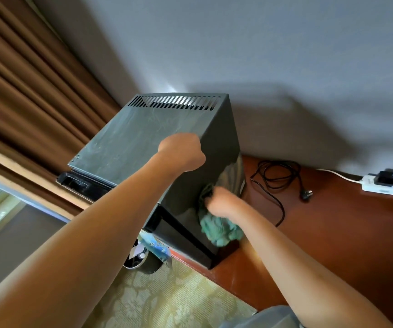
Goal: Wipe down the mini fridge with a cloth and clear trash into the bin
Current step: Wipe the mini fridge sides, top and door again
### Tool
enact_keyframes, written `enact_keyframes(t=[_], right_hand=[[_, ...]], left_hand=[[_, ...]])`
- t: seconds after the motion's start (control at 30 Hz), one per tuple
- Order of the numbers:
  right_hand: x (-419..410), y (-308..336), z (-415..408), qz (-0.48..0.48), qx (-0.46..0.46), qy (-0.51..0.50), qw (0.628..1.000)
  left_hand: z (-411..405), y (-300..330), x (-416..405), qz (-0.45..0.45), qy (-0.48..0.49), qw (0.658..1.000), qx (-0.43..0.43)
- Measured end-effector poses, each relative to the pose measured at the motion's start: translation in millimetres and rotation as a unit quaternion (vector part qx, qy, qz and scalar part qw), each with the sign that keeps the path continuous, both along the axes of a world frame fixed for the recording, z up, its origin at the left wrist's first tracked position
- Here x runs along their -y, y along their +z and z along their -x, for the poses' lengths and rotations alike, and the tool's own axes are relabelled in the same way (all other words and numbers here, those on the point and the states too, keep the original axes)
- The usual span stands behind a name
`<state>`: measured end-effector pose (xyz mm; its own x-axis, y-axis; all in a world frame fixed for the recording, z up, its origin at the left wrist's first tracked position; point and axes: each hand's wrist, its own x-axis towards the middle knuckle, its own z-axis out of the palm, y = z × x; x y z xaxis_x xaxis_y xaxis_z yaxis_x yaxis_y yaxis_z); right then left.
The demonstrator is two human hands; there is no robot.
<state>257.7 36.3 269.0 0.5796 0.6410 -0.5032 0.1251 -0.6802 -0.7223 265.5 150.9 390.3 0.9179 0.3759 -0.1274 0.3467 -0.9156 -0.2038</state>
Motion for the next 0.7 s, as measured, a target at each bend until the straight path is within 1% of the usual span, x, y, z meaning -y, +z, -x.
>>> enact_keyframes(t=[0.07,0.1,0.13,0.17,0.2,0.27,0.33,0.4,0.47,0.53,0.57,0.63,0.7], right_hand=[[-1.6,0.5,17.1,0.003,-0.003,0.036,0.999],[-2.8,4.9,20.8,-0.016,-0.008,0.032,0.999],[-1.4,13.4,19.7,-0.035,-0.034,0.021,0.999],[1.6,21.0,16.8,-0.067,-0.035,0.021,0.997],[3.1,25.1,12.0,-0.093,-0.02,-0.004,0.995],[3.8,23.2,4.8,-0.116,-0.001,-0.04,0.992],[5.1,14.0,10.9,-0.104,-0.001,-0.048,0.993],[6.6,1.4,27.5,-0.061,0.009,-0.017,0.998],[7.4,-5.4,45.0,-0.061,-0.021,-0.001,0.998],[7.4,-1.1,51.6,-0.122,-0.062,-0.022,0.99],[8.0,3.0,50.9,-0.158,-0.068,-0.046,0.984],[9.9,11.9,45.9,-0.226,-0.047,-0.094,0.968],[10.0,13.3,44.1,-0.251,0.005,-0.115,0.961]], left_hand=[[1.1,-2.3,-1.2,0.001,-0.003,1.0,0.007],[1.4,-3.4,-1.7,0.002,-0.004,1.0,0.01],[1.5,-4.3,-2.3,0.003,-0.005,1.0,0.012],[1.6,-4.9,-2.8,0.005,-0.006,1.0,0.014],[1.6,-5.1,-3.3,0.005,-0.008,1.0,0.016],[2.3,-5.3,-4.2,0.008,-0.012,1.0,0.022],[3.4,-5.4,-4.5,0.01,-0.014,0.999,0.027],[4.8,-5.9,-4.6,0.014,-0.013,0.999,0.032],[5.0,-6.7,-5.7,0.021,-0.01,0.999,0.039],[6.2,-7.4,-7.2,0.032,-0.004,0.999,0.043],[6.9,-7.9,-7.4,0.04,-0.004,0.998,0.043],[7.9,-8.2,-8.1,0.051,-0.006,0.998,0.045],[9.7,-6.7,-8.6,0.068,-0.006,0.997,0.046]])
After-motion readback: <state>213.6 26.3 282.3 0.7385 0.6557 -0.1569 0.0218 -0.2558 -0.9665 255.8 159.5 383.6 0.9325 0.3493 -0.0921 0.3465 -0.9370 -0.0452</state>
